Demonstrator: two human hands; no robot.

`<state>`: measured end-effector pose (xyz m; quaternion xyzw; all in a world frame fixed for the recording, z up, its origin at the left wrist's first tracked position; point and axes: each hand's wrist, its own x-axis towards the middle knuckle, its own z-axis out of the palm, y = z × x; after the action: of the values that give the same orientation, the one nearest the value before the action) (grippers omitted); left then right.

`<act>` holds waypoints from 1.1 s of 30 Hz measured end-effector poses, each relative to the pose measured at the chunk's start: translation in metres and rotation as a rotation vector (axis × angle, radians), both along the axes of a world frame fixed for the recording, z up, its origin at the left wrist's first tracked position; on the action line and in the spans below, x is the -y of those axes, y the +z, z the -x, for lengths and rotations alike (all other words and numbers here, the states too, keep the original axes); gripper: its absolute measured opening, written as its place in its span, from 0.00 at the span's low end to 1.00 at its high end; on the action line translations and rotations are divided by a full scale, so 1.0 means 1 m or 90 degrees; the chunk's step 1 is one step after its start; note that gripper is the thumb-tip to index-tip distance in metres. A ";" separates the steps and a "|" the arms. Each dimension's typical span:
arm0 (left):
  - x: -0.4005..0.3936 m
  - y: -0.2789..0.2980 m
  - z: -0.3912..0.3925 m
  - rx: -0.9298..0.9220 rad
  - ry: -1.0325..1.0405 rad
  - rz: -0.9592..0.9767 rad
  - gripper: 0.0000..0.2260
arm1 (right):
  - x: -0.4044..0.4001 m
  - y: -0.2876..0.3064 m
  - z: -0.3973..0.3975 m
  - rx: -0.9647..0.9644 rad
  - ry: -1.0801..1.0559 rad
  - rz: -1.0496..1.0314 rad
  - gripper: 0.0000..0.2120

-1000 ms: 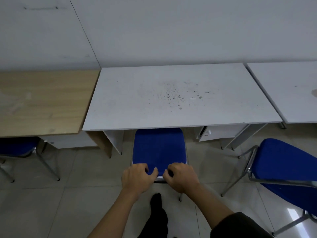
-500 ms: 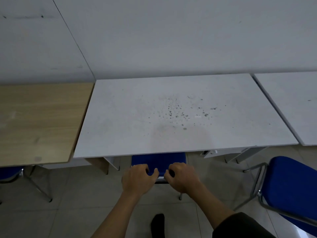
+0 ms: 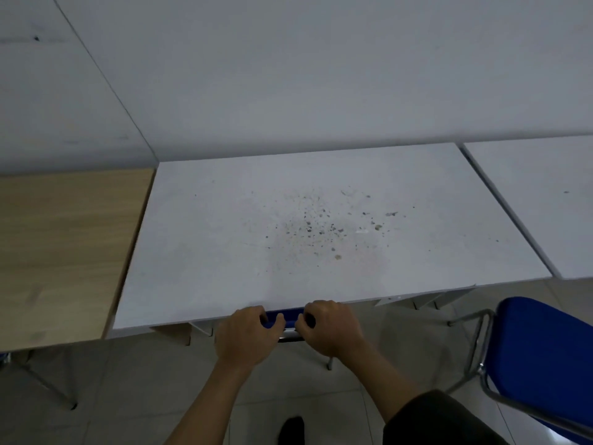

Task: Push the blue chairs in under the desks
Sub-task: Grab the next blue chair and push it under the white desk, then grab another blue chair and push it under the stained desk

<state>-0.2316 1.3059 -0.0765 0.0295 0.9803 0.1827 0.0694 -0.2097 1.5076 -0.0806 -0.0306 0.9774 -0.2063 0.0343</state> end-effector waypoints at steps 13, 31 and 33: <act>-0.103 0.034 -0.027 0.167 -0.181 -0.060 0.20 | -0.088 0.037 -0.066 0.099 -0.154 0.170 0.11; -0.463 0.063 -0.259 0.256 -0.439 -0.194 0.16 | -0.430 0.072 -0.368 0.143 -0.472 0.205 0.11; -0.500 0.066 -0.284 0.259 -0.482 -0.186 0.12 | -0.455 0.074 -0.397 0.100 -0.507 0.194 0.09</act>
<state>0.0522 1.8060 -0.0108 0.3589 0.8309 0.2827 0.3177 0.1868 1.9629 -0.0070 0.3601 0.8657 -0.3471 0.0216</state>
